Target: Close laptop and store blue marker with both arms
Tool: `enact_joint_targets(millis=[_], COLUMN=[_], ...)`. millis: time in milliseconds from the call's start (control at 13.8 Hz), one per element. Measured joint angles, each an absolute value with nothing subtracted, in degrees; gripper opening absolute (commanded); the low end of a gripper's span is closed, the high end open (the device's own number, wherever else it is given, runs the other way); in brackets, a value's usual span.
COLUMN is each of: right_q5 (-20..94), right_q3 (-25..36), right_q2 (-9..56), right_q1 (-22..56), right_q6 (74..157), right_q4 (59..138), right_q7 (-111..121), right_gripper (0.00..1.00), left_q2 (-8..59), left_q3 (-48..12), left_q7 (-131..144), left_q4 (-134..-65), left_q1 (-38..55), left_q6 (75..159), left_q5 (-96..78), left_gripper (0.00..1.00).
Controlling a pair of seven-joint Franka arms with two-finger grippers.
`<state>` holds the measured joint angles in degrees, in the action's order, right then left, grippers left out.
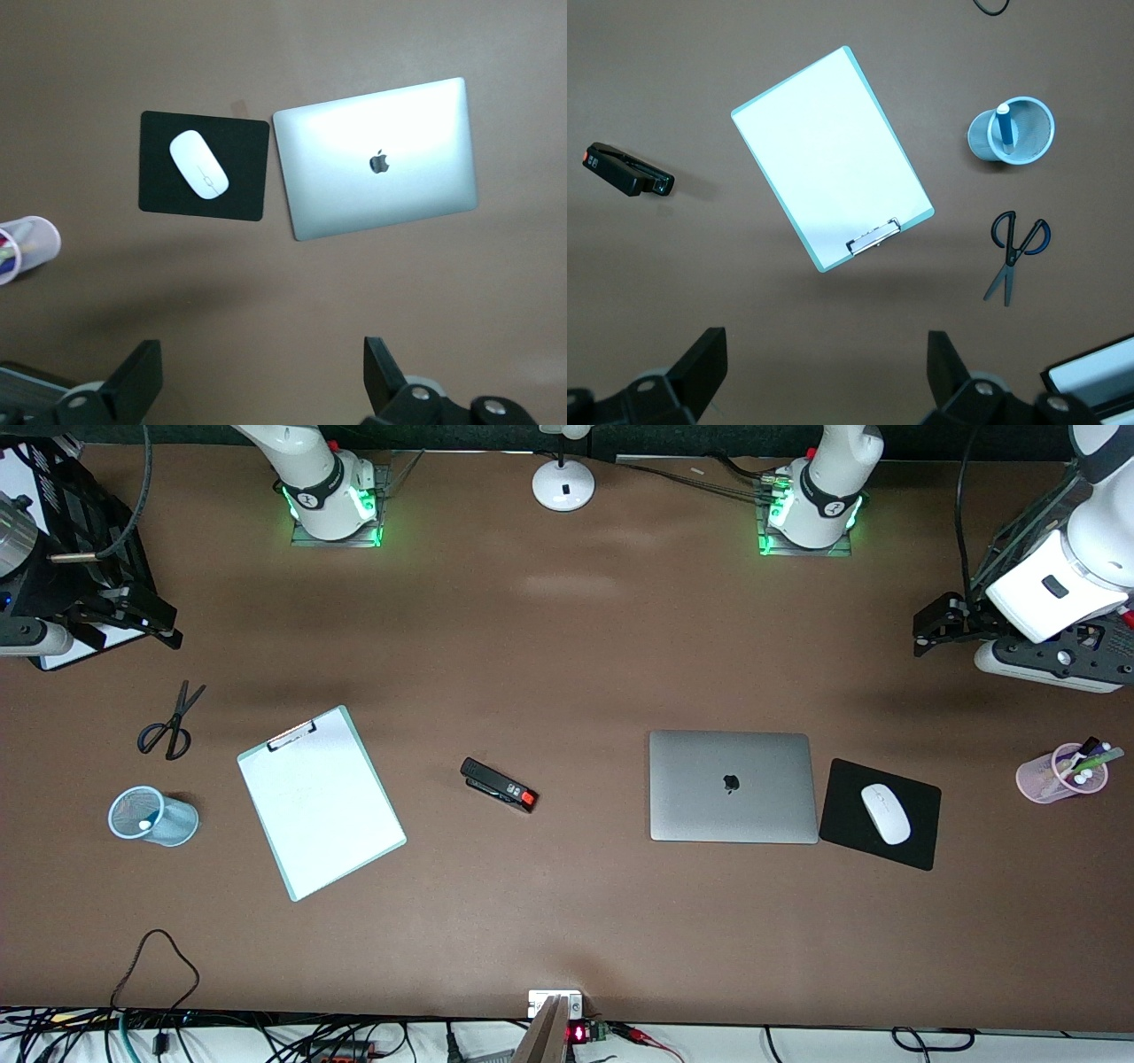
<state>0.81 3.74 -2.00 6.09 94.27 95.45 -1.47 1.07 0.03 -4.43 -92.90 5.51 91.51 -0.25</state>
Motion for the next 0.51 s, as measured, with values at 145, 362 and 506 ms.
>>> enact_joint_targets(millis=[145, 362, 506], right_q5=[0.81, 0.81, 0.81], right_q3=[3.79, 3.82, 3.82], right_q2=[-2.00, -2.00, -2.00], right_q1=[6.08, 6.07, 6.07], right_q6=[94.12, 94.09, 94.08], right_q4=[95.45, 95.45, 95.44], right_q7=[-1.23, -1.00, -0.96], right_gripper=[1.00, 1.00, 1.00], left_q2=[1.10, 1.12, 1.13], left_q3=[0.02, 0.02, 0.02], left_q7=[-3.63, -3.18, -2.93], left_q4=[-92.90, -92.90, -92.90], left_q1=[5.52, 5.52, 5.52], left_q6=[91.51, 91.51, 91.51], left_q5=[-0.49, -0.50, -0.50], left_gripper=[1.00, 1.00, 1.00])
